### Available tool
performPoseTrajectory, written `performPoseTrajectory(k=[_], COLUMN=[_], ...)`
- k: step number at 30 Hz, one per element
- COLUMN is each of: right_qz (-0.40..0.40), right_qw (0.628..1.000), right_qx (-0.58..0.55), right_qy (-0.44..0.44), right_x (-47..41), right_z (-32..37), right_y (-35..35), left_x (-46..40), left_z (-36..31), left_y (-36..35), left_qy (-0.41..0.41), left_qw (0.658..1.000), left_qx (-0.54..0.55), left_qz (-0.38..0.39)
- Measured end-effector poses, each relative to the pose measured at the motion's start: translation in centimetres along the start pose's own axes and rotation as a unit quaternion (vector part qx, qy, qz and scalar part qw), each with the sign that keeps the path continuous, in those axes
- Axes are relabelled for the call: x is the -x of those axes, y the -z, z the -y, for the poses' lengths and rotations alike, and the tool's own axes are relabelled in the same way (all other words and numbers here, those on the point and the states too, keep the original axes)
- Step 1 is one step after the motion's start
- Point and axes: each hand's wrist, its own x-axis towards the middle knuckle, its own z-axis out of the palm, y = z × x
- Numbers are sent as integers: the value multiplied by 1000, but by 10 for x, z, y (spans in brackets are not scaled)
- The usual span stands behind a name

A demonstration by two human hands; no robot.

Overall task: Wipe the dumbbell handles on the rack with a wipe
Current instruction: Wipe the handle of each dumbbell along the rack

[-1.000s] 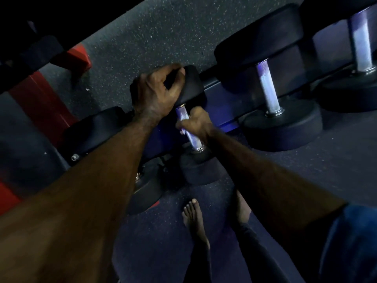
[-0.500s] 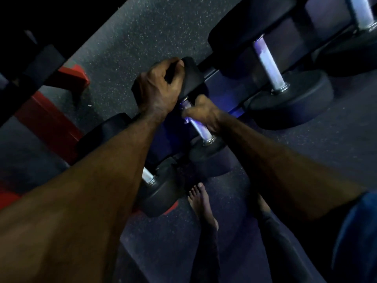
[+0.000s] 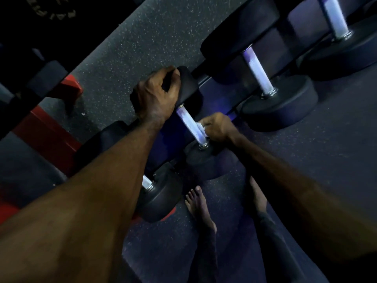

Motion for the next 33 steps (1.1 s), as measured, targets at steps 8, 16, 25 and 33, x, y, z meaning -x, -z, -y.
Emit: performPoseTrajectory(k=[8,16,25,33], right_qz=[-137,-172,-161,-213], right_qw=[979,978,987,975], right_qx=[-142,-113,-26,-21], right_qy=[46,28,6,60], right_x=[-6,4,21,-4], right_z=[18,22,-5,35], right_y=[-20,-27,-32,-32], left_x=[0,0,-1,-2], left_z=[4,6,2,3], left_y=[1,0,1,1], left_qy=[-8,-6,-6,-11], left_qw=[1000,1000,1000,1000], left_qx=[-4,-10,-8,-2], left_qz=[-3,-3,-8,-5])
